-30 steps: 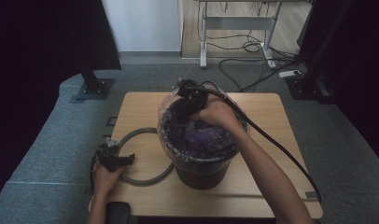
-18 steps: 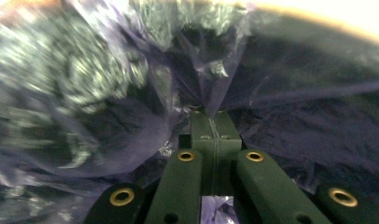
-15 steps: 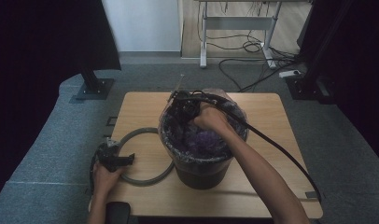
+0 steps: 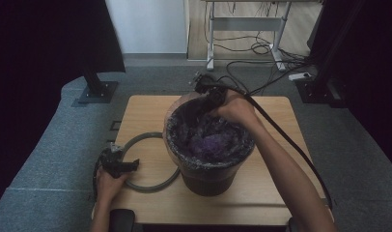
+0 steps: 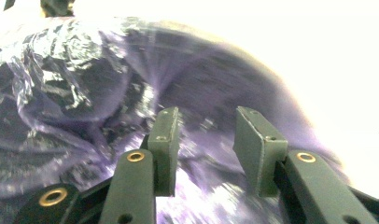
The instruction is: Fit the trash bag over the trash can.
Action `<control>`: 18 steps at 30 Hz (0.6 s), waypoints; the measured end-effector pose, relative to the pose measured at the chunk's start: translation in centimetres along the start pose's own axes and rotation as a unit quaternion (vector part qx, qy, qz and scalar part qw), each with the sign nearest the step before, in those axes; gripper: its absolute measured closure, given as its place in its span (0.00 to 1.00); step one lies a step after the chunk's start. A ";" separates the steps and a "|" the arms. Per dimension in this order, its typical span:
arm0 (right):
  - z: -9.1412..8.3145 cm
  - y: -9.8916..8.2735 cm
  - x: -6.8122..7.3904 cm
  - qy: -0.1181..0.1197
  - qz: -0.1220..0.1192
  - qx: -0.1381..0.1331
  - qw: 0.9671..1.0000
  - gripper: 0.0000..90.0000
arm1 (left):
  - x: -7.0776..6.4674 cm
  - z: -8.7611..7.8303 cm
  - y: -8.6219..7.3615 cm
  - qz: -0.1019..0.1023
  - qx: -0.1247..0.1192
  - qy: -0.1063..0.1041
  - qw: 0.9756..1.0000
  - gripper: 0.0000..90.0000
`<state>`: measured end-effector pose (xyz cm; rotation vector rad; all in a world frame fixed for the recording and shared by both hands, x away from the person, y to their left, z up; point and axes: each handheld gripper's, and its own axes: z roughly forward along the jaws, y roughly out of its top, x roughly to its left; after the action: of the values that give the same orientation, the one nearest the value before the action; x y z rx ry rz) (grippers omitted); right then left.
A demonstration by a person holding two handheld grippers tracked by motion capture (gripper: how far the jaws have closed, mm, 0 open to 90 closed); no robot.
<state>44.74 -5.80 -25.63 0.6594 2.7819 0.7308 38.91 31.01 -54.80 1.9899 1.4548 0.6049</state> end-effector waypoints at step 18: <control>0.7 -1.9 -4.7 -0.106 0.028 0.031 0.993 0.63 | 0.0 0.0 0.0 0.000 0.000 0.000 1.000 0.00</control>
<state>48.36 -9.16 -26.82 0.7800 2.6089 0.5509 38.91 31.01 -54.80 1.9896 1.4548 0.6049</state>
